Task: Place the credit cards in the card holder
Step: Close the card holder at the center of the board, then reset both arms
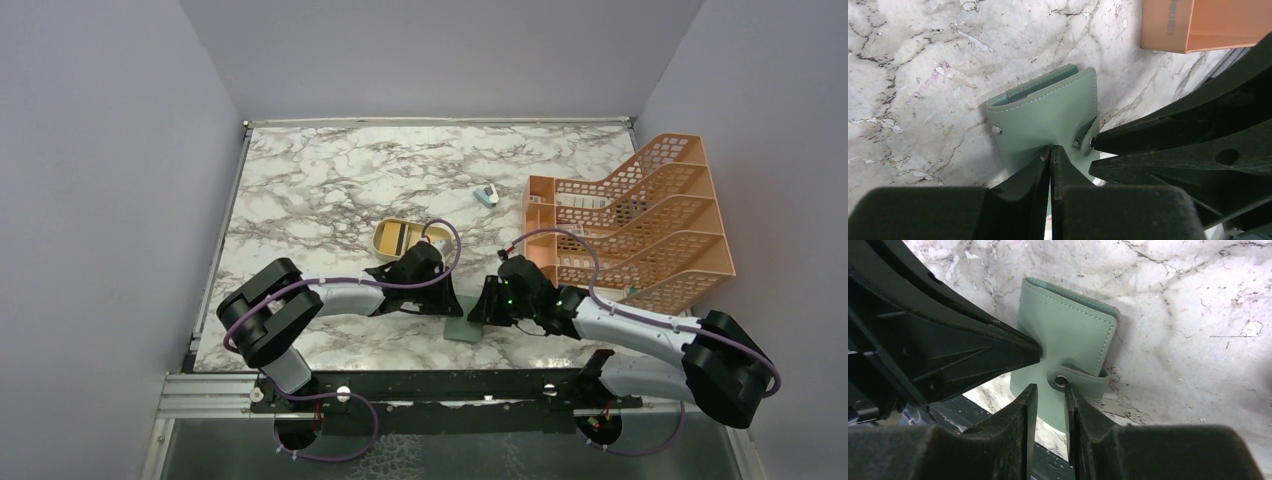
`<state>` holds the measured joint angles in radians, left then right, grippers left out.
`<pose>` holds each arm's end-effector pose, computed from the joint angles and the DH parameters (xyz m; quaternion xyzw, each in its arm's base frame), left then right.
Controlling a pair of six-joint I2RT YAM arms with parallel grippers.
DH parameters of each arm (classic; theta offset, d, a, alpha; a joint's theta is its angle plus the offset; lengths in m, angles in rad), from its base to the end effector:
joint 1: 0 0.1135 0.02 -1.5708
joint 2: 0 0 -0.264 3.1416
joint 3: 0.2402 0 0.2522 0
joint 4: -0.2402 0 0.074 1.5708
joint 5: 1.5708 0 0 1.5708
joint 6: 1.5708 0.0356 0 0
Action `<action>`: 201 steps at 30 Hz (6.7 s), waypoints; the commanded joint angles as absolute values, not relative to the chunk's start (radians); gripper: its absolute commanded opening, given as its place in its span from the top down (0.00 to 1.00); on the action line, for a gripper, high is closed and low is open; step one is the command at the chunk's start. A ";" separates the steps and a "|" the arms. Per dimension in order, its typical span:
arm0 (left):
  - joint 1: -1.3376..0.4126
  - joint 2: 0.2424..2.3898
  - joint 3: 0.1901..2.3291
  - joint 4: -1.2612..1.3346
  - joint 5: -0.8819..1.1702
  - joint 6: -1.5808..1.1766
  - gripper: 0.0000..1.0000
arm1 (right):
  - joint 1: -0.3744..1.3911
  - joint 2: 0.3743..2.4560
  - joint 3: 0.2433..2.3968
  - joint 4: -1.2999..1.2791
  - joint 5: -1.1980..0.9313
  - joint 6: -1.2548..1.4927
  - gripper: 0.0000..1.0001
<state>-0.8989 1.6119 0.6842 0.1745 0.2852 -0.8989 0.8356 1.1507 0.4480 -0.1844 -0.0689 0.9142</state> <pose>0.1818 -0.2447 0.1432 0.0565 0.9083 -0.3891 0.1429 0.1372 0.1553 0.1571 0.0255 0.9413 0.2779 0.1899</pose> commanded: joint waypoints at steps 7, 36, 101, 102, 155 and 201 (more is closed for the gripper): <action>-0.913 1.612 0.658 0.124 0.250 -0.887 0.92 | 0.830 1.118 0.516 -0.284 -0.006 0.876 0.79; -0.915 1.618 0.660 0.123 0.246 -0.888 0.92 | 0.819 1.224 0.506 -0.184 -0.105 0.836 0.82; -0.935 1.616 0.644 0.145 0.245 -0.904 0.91 | 0.819 1.279 0.597 -0.327 0.000 0.808 0.91; -0.935 1.615 0.644 0.145 0.244 -0.905 0.92 | 0.819 1.283 0.599 -0.326 0.000 0.806 0.91; -0.941 1.609 0.630 0.185 0.257 -0.917 0.91 | 0.833 1.485 0.617 -0.398 -0.124 0.845 0.94; -0.939 0.847 1.050 -0.459 -0.428 -0.612 0.01 | 0.833 0.736 1.004 -0.664 0.322 0.655 0.06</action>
<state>-0.9382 0.9108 1.0409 -0.3977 -0.3275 -0.6437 0.8276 0.8051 1.0424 -0.6933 0.2871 0.6933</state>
